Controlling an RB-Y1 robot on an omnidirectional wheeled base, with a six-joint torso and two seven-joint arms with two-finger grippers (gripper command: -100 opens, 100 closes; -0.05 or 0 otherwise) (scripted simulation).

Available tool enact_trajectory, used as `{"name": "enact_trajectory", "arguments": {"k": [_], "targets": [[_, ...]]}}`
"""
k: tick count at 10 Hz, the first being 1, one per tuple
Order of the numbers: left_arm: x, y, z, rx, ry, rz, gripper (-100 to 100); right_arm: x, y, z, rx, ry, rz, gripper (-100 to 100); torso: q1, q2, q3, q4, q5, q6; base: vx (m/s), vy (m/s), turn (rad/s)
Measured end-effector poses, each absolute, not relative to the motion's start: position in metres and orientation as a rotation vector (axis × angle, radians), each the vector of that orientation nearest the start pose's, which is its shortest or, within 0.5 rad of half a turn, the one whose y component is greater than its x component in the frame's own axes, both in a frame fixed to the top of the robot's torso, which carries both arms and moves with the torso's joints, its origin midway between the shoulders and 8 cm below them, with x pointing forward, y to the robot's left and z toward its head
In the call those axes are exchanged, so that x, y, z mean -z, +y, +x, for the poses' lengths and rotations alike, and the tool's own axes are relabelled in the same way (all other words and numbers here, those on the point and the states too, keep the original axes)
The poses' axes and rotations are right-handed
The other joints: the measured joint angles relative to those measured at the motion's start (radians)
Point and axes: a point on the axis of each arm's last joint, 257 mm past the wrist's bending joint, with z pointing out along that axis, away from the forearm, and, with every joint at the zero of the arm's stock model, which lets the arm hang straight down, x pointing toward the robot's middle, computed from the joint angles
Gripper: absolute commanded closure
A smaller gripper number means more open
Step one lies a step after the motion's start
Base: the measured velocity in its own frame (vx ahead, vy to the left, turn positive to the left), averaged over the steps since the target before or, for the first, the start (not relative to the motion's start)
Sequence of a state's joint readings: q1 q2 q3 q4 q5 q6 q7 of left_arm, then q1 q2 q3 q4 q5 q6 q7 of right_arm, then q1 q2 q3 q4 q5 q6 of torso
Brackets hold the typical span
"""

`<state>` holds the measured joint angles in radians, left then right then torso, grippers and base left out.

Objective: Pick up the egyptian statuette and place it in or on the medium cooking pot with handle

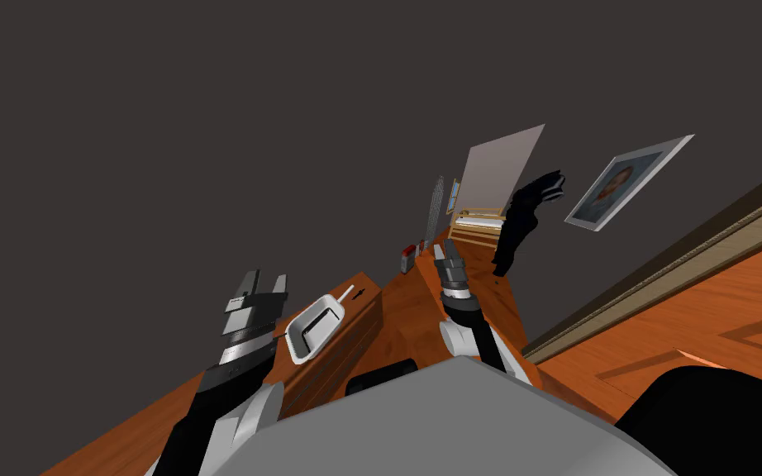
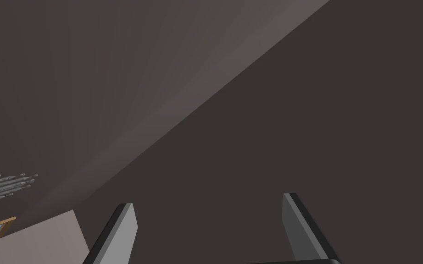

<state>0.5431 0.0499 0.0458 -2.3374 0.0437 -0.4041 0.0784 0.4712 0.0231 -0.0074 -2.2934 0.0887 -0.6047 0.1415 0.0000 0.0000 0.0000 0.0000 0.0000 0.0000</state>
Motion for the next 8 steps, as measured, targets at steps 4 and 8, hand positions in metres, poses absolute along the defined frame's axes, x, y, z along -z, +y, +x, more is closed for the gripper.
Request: {"name": "enact_trajectory", "arguments": {"k": [4, 8], "targets": [[0.003, 0.304, 0.363, 1.275, 0.748, -0.732, -100, -0.057, -0.264, 0.325, -1.146, 0.572, 0.454, 0, -0.013, -0.004, -0.002, -0.001, -0.003, 0.000, 0.048, -0.188, 0.010], [0.042, 0.329, 0.392, 1.183, 0.849, -0.778, -100, -0.057, -0.264, 0.325, -1.146, 0.572, 0.454, 0, -0.018, -0.004, -0.002, -0.001, -0.004, 0.000, 0.069, -0.260, 0.001]]}}
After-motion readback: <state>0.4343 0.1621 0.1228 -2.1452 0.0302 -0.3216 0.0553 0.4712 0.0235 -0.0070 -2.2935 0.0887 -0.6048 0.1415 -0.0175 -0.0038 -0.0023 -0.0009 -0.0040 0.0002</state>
